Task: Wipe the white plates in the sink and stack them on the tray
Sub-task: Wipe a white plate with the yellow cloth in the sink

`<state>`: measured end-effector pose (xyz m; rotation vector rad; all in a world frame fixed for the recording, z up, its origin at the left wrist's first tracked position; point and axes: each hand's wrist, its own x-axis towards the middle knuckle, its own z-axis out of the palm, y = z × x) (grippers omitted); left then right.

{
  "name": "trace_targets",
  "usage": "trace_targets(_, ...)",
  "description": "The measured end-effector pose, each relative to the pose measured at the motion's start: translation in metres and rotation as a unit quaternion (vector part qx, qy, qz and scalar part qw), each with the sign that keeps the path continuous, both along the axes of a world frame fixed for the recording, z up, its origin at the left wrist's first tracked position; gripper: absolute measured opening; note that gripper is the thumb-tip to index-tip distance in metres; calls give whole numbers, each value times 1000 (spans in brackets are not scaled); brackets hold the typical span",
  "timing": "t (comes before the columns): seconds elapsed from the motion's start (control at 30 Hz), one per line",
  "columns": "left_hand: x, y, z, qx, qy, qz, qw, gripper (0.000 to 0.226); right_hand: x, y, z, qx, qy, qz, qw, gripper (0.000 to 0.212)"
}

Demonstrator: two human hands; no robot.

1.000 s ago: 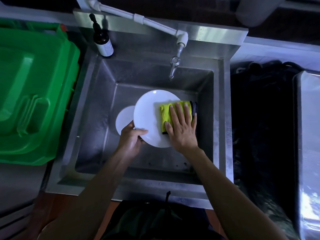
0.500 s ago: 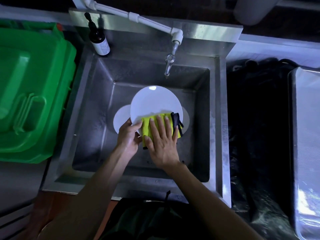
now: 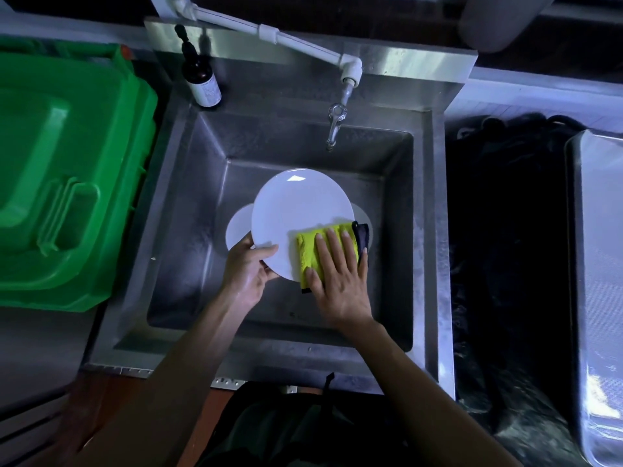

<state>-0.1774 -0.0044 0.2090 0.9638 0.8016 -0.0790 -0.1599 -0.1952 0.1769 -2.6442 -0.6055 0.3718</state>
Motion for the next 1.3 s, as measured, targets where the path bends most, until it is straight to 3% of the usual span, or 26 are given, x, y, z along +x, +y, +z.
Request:
trace_targets(0.3, -2, 8, 11, 23, 17, -44, 999, 55, 57, -2, 2, 13, -27, 14, 999, 66)
trace_targets(0.57, -2, 6, 3, 20, 16, -107, 994, 51, 91, 13, 14, 23, -30, 39, 999, 67)
trace_targets(0.9, -6, 1, -3, 16, 7, -130, 991, 56, 77, 30, 19, 50, -37, 127, 990, 62)
trace_targets(1.3, -9, 9, -3, -9, -23, -165, 986, 39, 58, 20, 20, 60, -115, 262, 956, 59)
